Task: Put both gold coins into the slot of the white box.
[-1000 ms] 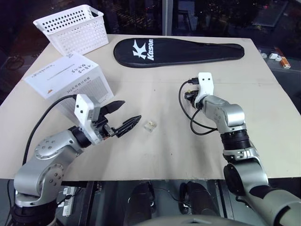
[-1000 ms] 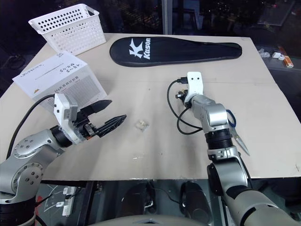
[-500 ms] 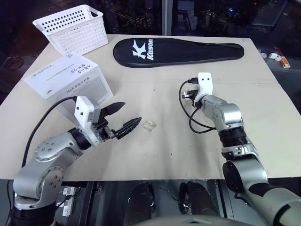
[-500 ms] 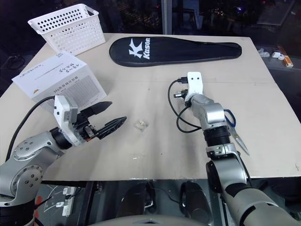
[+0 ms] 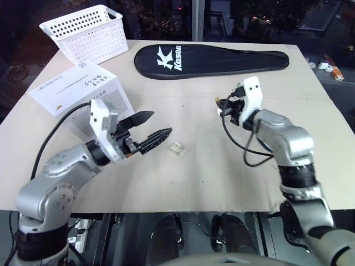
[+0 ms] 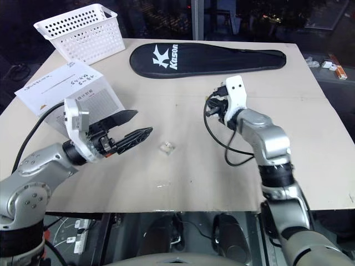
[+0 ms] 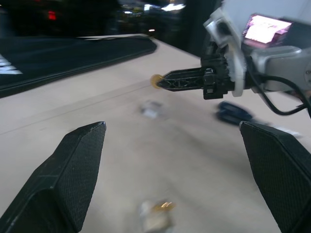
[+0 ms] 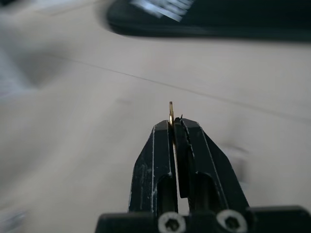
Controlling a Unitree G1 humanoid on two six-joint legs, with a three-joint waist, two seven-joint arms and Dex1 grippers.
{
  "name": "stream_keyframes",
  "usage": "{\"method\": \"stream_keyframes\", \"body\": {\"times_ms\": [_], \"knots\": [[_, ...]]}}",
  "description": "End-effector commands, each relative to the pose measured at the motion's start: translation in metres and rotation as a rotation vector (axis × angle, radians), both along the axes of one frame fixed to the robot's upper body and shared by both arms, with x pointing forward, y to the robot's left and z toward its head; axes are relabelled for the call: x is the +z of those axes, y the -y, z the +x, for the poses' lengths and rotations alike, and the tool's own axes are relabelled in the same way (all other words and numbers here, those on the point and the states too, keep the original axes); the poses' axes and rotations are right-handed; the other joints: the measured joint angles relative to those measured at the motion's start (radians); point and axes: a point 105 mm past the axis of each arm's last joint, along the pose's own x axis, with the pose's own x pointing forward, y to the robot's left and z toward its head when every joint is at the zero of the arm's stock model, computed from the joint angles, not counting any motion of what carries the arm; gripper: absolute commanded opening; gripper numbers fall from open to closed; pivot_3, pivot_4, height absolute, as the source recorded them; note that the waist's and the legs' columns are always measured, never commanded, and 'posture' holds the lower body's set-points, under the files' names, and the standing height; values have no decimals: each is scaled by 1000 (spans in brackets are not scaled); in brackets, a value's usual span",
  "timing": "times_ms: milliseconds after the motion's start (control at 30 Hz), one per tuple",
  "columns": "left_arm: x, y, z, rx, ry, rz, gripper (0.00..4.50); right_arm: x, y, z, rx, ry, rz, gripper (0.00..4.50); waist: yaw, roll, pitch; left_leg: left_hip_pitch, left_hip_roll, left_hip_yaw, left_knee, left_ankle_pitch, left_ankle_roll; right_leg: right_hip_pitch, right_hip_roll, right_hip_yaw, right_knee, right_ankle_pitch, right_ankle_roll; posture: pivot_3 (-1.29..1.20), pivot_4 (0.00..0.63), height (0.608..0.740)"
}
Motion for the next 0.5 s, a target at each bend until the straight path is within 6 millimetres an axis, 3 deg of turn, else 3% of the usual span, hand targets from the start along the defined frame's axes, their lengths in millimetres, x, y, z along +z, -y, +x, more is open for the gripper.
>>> {"method": "stream_keyframes", "body": {"times_ms": [33, 67, 167, 300, 500], "knots": [[18, 15, -4, -127, 9, -18, 3375, 33, -15, -49, 268, 107, 2, 0, 0, 0, 0, 0, 0, 0, 0, 0, 0, 0, 0, 0, 0, 0, 1, 0, 150, 740], [21, 18, -3, -146, 11, -17, 2802, 36, -16, -55, 300, 112, -1, 0, -2, 0, 0, 0, 0, 0, 0, 0, 0, 0, 0, 0, 0, -1, 1, 0, 150, 740], [26, 27, -6, -232, -3, -22, 2802, 42, -17, -71, 389, 123, -14, 0, -1, 0, 0, 1, 0, 0, 0, 0, 1, 1, 0, 0, 0, -2, 3, 0, 150, 740], [29, 35, -8, -315, 9, 11, 2024, 49, -18, -87, 467, 138, -26, 0, 2, 0, 0, 1, 0, 0, 0, 0, 0, 1, 0, 0, 0, -1, 2, 0, 150, 740], [33, 42, -6, -395, 5, 20, 2024, 55, -18, -99, 530, 156, -26, 0, 5, 0, 0, 1, -1, 0, 0, 0, 0, 1, 0, 0, 0, -1, 2, 0, 150, 740]]}}
